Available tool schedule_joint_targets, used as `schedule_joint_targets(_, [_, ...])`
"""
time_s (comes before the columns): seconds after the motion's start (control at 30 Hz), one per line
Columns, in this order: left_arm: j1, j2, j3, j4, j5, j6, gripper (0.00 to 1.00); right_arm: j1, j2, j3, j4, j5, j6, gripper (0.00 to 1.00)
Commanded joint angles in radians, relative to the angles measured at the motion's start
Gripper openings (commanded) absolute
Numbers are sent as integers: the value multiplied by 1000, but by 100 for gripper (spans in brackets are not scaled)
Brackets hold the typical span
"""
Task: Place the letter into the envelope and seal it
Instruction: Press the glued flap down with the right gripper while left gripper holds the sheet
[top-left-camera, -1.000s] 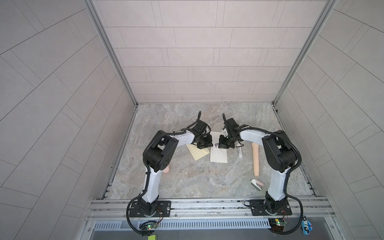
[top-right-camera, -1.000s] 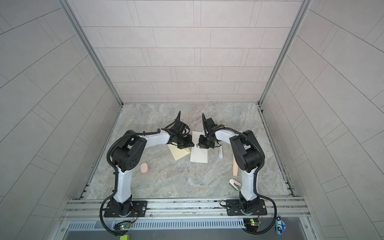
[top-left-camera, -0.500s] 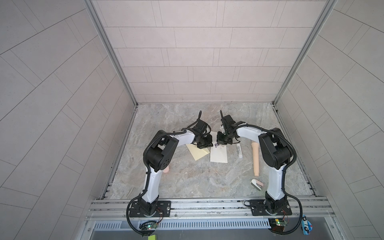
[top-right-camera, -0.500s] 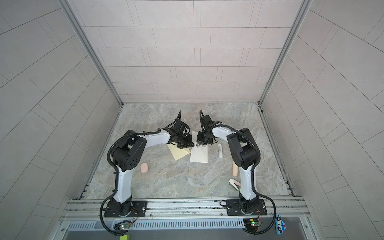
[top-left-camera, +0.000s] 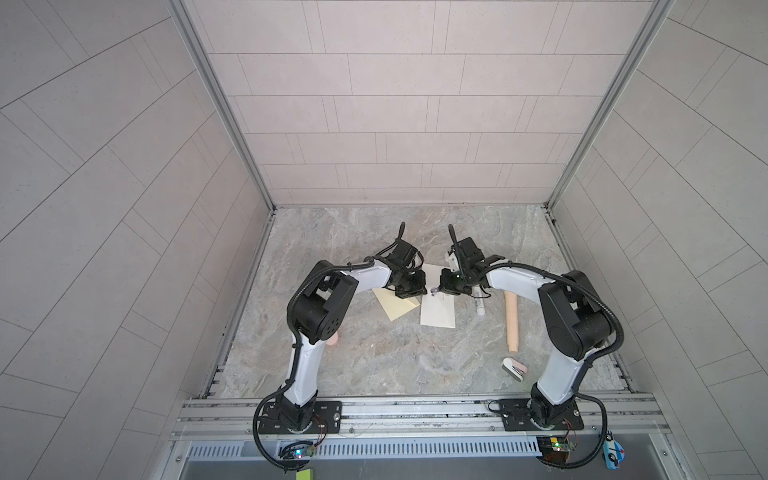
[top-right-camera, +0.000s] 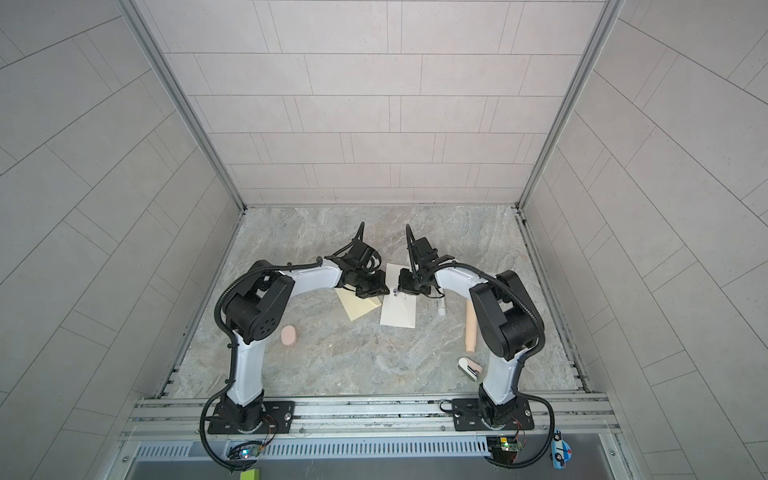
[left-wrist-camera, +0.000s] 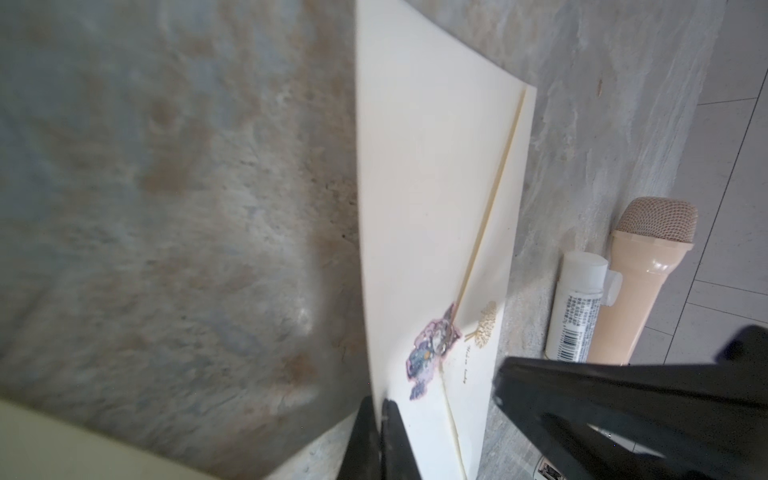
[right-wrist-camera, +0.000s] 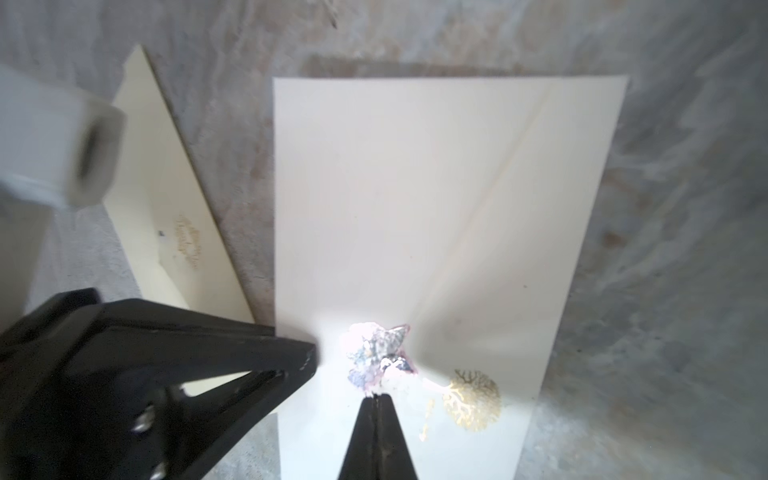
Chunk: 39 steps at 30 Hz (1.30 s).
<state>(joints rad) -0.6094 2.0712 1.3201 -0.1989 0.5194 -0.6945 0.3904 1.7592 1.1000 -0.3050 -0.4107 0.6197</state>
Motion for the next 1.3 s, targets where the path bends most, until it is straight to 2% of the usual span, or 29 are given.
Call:
schedule_joint_targets(0.0, [-6, 15, 6, -27, -11, 10, 0, -9, -41, 2, -14, 32, -17, 0])
schedule_joint_targets(0.53, [-7, 26, 13, -27, 1, 12, 0, 4, 36, -117, -24, -65, -19, 0])
schedule_joint_targets(0.87, [-7, 18, 10, -26, 8, 16, 0, 1, 143, -8, -47, -34, -21, 0])
schedule_joint_targets(1.27, [-6, 11, 7, -31, 11, 24, 0, -19, 197, 65, -85, 26, -30, 0])
